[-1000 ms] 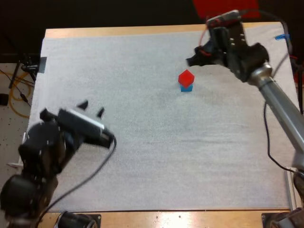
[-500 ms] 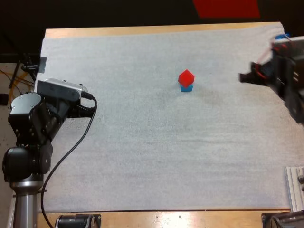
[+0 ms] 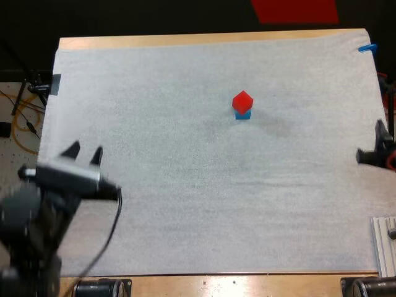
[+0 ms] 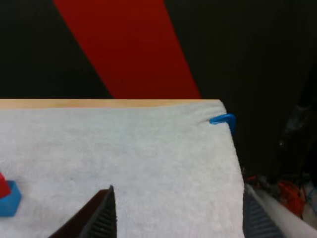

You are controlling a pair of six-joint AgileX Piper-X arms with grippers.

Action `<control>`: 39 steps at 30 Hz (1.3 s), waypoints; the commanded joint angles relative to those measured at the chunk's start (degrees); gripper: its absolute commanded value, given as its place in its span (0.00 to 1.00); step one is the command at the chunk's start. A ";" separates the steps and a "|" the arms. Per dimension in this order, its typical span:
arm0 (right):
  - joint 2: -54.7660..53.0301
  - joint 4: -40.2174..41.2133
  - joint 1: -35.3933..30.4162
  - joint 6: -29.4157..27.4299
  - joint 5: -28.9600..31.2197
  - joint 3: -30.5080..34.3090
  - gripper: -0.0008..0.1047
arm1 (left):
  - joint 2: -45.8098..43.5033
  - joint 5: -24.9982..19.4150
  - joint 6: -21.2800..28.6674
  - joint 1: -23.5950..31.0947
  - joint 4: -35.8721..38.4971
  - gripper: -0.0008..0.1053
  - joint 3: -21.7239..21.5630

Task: Stack red cube on blue cube

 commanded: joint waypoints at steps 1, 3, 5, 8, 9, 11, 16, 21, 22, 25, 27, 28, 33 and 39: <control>-2.94 1.85 -0.17 -0.63 -0.03 0.98 0.52 | -3.95 0.50 -0.55 0.03 0.61 0.39 1.77; -7.59 3.94 -0.17 -0.63 -0.03 2.79 0.52 | -10.01 0.92 -0.55 0.03 2.00 0.39 4.72; -10.73 5.08 -0.17 -0.63 -0.18 4.14 0.52 | -14.57 1.01 -0.55 0.03 3.71 0.39 6.46; -16.99 6.91 -0.17 -0.63 -1.02 6.92 0.52 | -20.84 1.03 -0.55 0.03 7.41 0.39 8.59; -19.50 7.38 -0.17 -0.63 -1.11 8.02 0.52 | -23.19 1.03 -0.55 0.03 9.27 0.39 9.20; -22.88 7.76 -0.17 -0.63 -1.75 9.42 0.52 | -26.04 1.03 -0.55 0.03 11.39 0.39 9.75; -31.14 13.50 -0.17 -0.30 -2.91 12.11 0.52 | -32.85 1.14 -1.01 0.03 16.61 0.39 10.00; -38.10 20.83 -0.17 -0.45 -3.06 12.11 0.52 | -34.72 1.11 -1.01 0.20 23.62 0.39 9.25; -38.07 21.47 -0.17 -0.45 -3.08 11.69 0.52 | -34.71 1.11 -1.01 0.19 24.07 0.39 9.25; -37.68 22.04 -0.17 -1.15 -4.62 11.38 0.52 | -34.97 1.25 -1.01 0.19 24.84 0.39 9.37; -37.74 20.77 -0.17 -1.15 -6.14 12.30 0.52 | -34.95 1.25 -0.91 0.19 23.56 0.39 9.99; -37.74 20.47 -0.17 -1.15 -6.17 12.51 0.52 | -34.95 1.25 -0.91 0.19 23.29 0.39 10.19; -37.59 17.25 -0.17 -0.88 -7.11 16.03 0.52 | -34.95 1.25 -0.91 0.19 18.60 0.39 15.30; -37.60 16.19 -0.17 -0.29 -8.47 18.26 0.52 | -34.85 1.25 -0.98 0.19 11.71 0.39 20.06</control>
